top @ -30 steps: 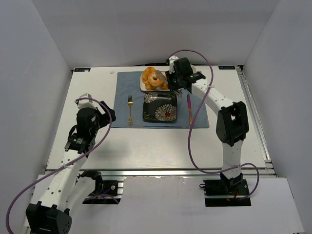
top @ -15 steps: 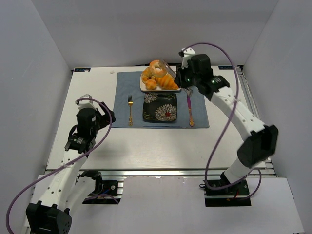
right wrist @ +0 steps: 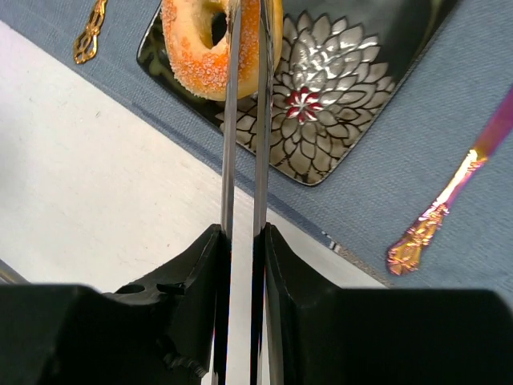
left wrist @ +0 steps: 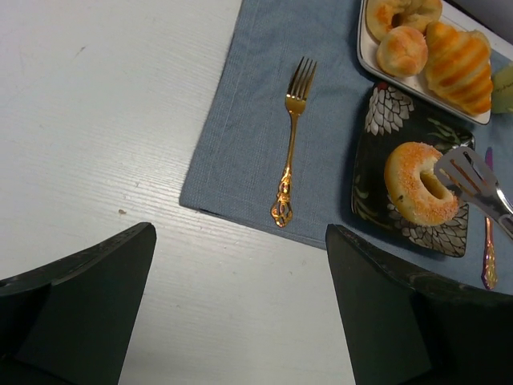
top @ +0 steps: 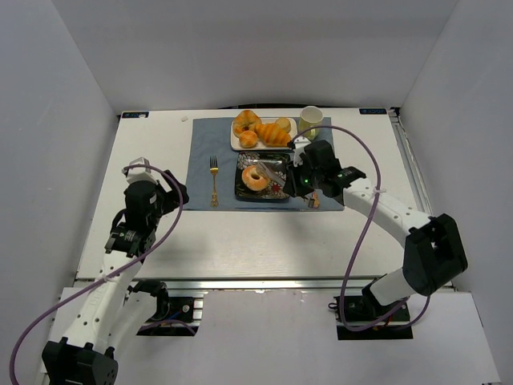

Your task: Place the bread

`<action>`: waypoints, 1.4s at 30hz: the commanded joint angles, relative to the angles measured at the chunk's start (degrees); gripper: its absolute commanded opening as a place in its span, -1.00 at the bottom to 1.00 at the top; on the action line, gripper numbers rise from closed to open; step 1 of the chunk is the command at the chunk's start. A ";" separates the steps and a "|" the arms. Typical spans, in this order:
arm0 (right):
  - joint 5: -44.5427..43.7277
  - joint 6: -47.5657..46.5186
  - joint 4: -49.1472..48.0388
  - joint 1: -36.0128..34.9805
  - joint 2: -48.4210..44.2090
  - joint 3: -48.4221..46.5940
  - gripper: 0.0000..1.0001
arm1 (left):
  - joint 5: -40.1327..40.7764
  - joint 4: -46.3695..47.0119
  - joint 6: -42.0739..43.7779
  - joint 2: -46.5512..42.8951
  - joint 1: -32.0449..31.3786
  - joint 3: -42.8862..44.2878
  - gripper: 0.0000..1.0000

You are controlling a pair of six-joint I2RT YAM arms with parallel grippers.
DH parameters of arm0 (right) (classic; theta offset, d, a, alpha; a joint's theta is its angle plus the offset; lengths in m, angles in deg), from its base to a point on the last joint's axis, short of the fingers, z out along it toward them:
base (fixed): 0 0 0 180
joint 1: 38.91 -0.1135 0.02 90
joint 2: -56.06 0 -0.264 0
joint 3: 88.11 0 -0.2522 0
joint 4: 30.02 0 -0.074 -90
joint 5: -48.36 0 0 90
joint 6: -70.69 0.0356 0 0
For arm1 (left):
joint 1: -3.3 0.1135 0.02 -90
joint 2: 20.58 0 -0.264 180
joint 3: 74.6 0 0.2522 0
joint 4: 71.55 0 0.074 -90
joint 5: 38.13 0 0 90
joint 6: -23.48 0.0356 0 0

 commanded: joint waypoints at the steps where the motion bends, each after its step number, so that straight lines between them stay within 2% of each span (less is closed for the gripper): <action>1: 1.15 1.50 -7.08 -1.13 0.21 0.32 -0.87 | -0.01 -0.13 -0.03 -0.62 -0.31 -0.69 0.96; 11: -0.88 1.50 -10.16 -2.89 3.11 3.39 -0.84 | -0.10 0.49 -0.12 -0.18 -0.31 -1.04 0.96; 17: -2.90 0.89 -9.46 -3.06 3.99 3.22 -0.70 | -0.10 0.40 -0.03 -0.09 -0.31 -1.30 0.96; 22: -3.07 0.80 -8.67 -3.06 2.59 3.31 -0.21 | -0.10 0.66 -0.21 -0.09 -0.31 -1.30 0.96; 24: -2.99 0.80 -8.58 -3.06 1.71 3.31 -0.08 | -0.27 0.84 -0.38 0.00 -0.31 -1.22 0.96; 35: -4.21 0.89 -6.21 -3.06 -0.75 1.02 -0.04 | -0.19 0.66 -0.38 0.26 -0.31 -0.86 0.97; 42: -12.28 -3.06 -2.87 -3.06 -0.94 -5.56 -0.03 | -0.28 0.66 -0.12 0.70 -0.31 -0.51 0.96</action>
